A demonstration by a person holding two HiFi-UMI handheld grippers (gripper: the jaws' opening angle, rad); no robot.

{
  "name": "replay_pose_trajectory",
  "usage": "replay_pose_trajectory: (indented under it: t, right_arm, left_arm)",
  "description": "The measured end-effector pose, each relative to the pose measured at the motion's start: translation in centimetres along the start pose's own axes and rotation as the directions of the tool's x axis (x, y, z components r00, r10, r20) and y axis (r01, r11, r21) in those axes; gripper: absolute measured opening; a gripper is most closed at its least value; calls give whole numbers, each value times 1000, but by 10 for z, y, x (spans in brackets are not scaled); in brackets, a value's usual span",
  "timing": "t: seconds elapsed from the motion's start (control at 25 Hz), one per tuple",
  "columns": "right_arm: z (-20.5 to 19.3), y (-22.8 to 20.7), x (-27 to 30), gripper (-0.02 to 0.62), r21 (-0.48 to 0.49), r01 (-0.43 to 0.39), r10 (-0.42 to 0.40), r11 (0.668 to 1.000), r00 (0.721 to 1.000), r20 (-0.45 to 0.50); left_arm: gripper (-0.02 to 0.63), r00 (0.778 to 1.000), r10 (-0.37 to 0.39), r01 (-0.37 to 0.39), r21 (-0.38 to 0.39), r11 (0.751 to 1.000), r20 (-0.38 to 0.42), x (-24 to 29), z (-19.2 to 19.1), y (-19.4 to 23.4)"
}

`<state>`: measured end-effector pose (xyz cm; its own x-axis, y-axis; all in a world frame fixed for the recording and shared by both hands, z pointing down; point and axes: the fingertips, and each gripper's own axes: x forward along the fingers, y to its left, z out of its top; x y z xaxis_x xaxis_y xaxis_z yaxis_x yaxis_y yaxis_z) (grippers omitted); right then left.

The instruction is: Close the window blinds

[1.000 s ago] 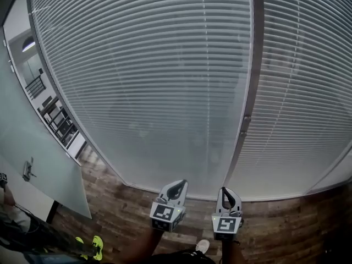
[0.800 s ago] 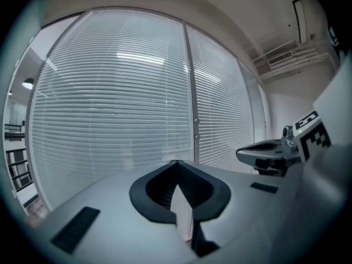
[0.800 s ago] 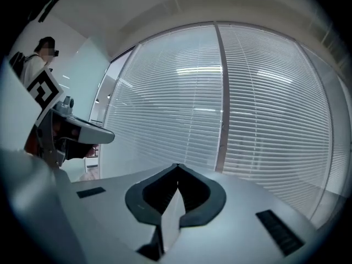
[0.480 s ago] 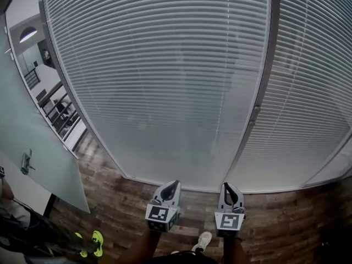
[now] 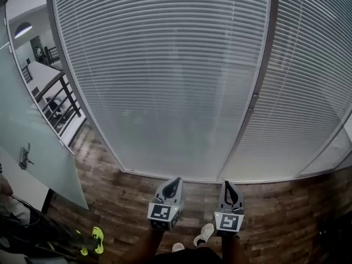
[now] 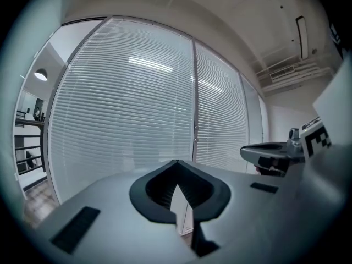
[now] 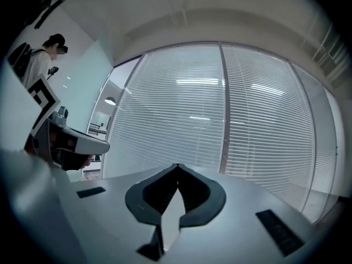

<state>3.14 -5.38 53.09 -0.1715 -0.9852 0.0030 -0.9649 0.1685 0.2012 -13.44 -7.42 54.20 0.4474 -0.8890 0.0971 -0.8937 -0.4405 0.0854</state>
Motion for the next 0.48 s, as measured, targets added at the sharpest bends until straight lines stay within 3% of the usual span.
replay_pose_trajectory:
  t: [0.24,0.48]
  right_arm:
    - [0,1,-22,3,32,19,-18,999,1000,-19]
    - [-2,4,-23,3,56,-21,22,998,1000,-15]
  left_arm:
    - [0,1000,-5,5,-5,1000,-10,-23,-7,-1]
    - [0,1000,10,-11,26,1000,23,-28,1,-2]
